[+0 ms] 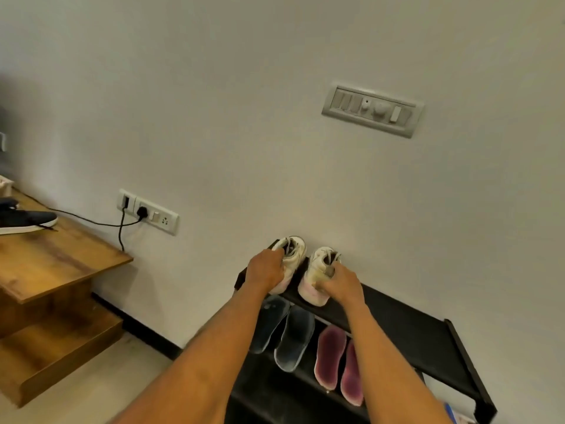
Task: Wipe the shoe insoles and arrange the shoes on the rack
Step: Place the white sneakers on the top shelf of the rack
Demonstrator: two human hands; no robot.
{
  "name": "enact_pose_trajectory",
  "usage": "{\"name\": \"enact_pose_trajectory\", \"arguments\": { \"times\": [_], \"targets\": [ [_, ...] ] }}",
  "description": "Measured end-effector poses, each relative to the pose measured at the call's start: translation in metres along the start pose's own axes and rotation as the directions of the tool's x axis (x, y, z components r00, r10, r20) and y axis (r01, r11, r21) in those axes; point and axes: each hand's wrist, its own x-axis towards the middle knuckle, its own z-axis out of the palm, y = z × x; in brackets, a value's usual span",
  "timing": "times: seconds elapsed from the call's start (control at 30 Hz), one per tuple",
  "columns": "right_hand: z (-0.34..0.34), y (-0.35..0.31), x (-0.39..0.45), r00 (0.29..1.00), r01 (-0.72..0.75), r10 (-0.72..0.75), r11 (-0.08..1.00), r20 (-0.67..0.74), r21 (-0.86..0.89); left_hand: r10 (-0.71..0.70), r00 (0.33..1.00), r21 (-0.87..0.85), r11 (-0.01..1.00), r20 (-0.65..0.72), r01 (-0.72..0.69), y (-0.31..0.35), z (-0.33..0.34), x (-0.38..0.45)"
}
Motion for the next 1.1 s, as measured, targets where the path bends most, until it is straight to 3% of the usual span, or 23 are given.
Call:
{"name": "enact_pose_trajectory", "arguments": {
  "times": [0.57,0.83,0.9,1.0,1.1],
  "targets": [
    [0.015,0.015,0.033,0.998,-0.059,0.057,0.991,-0.014,-0.117,0.027,0.999,0.008,1.0,-0.027,-0.027,-0.013,0.035,0.05],
    [0.007,0.016,0.03,0.993,-0.063,0.07,0.995,0.092,-0.079,-0.039,0.999,-0.222,0.974,0.017,0.042,-0.007,0.022,0.036],
    [0.001,0.012,0.023,0.999,-0.045,0.046,0.996,0.007,-0.077,-0.065,0.998,-0.268,0.961,0.017,0.068,-0.003,0.016,0.025],
    [0.001,-0.006,0.002,0.949,0.025,-0.059,0.994,-0.311,-0.11,-0.164,0.986,-0.364,0.919,-0.007,0.15,0.001,0.009,0.0],
    [0.019,-0.03,-0.023,0.894,0.217,-0.236,0.972,-0.381,-0.093,-0.221,0.972,-0.394,0.903,-0.082,0.172,-0.008,0.014,-0.035]
  ]
}}
